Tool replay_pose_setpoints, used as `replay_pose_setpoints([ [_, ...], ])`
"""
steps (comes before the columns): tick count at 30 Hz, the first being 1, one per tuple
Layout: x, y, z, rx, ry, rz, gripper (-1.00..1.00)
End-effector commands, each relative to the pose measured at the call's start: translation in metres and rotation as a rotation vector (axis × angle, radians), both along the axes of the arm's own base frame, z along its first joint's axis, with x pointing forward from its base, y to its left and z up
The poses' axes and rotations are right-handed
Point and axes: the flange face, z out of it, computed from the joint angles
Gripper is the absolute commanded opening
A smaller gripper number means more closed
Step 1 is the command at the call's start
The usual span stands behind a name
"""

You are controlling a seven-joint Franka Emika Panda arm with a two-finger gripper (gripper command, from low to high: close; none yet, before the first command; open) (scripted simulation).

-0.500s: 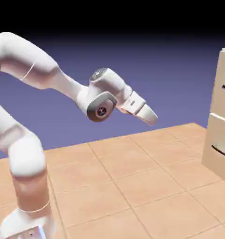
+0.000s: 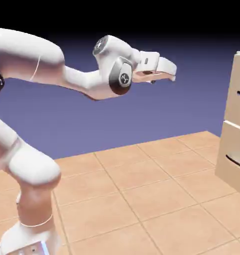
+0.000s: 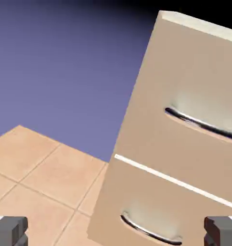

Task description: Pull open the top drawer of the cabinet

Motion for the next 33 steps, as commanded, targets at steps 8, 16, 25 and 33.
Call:
replay_pose_setpoints([
  [8, 0.015, -0.020, 0.048, -0.111, -0.161, 0.065, 0.00],
  [16, 0.049, -0.050, 0.064, -0.232, -0.283, 0.077, 0.00],
  [25, 0.110, -0.080, 0.042, -0.399, -0.369, 0.058, 0.00],
  [33, 0.178, -0.092, -0.007, -0.593, -0.408, 0.042, 0.00],
])
